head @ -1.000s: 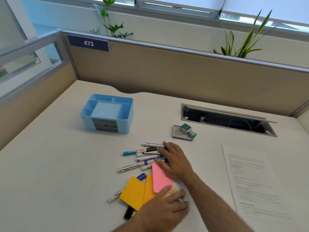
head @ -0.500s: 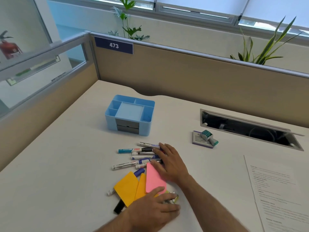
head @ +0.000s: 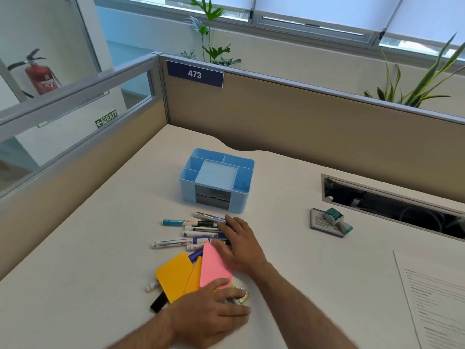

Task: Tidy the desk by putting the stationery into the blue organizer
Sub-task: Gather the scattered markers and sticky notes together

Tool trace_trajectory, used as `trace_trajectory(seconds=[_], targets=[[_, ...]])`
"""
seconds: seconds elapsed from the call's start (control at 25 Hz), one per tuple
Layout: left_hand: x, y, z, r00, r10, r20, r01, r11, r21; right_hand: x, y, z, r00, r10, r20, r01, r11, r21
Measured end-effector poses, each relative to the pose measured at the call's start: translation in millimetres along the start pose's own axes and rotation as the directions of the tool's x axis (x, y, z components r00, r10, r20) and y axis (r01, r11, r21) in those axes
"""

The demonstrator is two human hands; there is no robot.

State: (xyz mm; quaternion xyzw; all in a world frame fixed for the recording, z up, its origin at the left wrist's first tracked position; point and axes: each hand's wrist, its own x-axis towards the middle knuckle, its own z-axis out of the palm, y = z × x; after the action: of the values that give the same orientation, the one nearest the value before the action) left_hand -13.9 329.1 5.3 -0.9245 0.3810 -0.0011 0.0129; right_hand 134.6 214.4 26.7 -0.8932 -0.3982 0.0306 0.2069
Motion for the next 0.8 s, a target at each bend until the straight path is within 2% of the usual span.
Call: trace_trajectory(seconds=[0.12,0.28,0.52,0.8], targets=[[-15,-1,-12,0.994,0.007,-0.11,-0.011,0.999,-0.035,12,-15,5,0.999,-0.032,0.013,0.031,0.998,0.059],[-29,-15,-18,0.986,-0.051,-0.157,0.043,0.998,-0.05,22,-28,13,0.997,-0.074,0.008,0.073,0.994,0.085],[-34,-21,-19,0.989,-0.041,-0.14,0.042,0.999,0.006,25,-27,8,0.995,-0.065,0.076,0.06,0.996,0.066],[-34,-20,-22,0.987,-0.056,-0.148,0.066,0.996,0.067,9,-18,-5,0.999,-0.03,0.031,0.026,0.992,0.124]])
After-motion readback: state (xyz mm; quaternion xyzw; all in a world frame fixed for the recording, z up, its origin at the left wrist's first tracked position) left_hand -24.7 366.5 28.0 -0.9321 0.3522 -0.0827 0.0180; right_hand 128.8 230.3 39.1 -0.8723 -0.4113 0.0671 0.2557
